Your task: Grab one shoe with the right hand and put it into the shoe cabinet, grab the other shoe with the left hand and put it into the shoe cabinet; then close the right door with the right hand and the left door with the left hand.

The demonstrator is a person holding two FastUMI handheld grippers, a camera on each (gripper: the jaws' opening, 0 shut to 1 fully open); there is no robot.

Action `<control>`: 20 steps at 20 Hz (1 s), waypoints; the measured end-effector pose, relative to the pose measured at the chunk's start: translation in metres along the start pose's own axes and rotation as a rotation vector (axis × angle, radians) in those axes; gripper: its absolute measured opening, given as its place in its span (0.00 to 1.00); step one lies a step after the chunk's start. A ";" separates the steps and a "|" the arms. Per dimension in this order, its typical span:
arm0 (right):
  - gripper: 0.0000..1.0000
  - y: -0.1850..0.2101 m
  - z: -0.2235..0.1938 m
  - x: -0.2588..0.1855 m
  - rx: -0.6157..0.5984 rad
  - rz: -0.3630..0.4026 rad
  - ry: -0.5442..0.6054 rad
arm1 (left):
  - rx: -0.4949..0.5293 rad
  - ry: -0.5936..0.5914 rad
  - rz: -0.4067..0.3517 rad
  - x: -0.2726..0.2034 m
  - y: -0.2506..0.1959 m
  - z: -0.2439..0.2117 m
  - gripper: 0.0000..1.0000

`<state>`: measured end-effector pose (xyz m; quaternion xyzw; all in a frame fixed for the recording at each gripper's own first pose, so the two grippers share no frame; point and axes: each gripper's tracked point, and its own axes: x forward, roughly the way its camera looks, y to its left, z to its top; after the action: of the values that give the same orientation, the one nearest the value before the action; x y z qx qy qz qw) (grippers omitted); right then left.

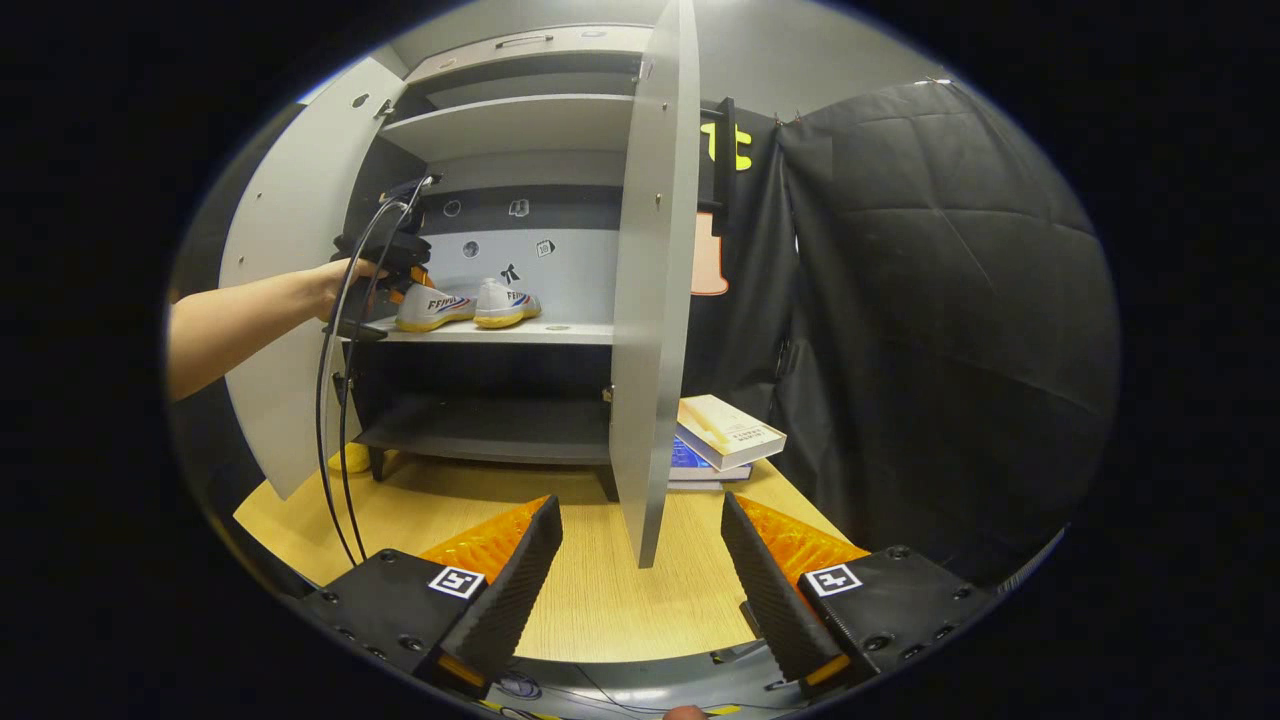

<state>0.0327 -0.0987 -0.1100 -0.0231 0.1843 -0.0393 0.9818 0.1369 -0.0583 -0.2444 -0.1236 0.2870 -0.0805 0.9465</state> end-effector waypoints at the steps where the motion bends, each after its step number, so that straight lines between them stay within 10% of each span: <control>1: 1.00 0.001 0.002 0.001 0.002 0.004 -0.005 | 0.000 -0.005 0.003 -0.005 -0.001 0.002 0.03; 3: 0.97 0.003 0.008 0.002 0.007 0.012 -0.020 | 0.028 -0.088 0.027 -0.016 0.000 0.020 0.18; 7: 0.97 0.009 0.031 0.006 0.018 0.035 -0.073 | 0.098 -0.269 0.024 -0.087 -0.020 0.058 0.99; 20: 1.00 0.038 0.108 -0.008 0.046 0.140 -0.247 | 0.246 -0.529 -0.084 -0.342 -0.064 0.051 0.99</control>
<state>0.0671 -0.0565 -0.0091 0.0077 0.0622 0.0285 0.9976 -0.1208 -0.0341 -0.0068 -0.0362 0.0132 -0.1189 0.9922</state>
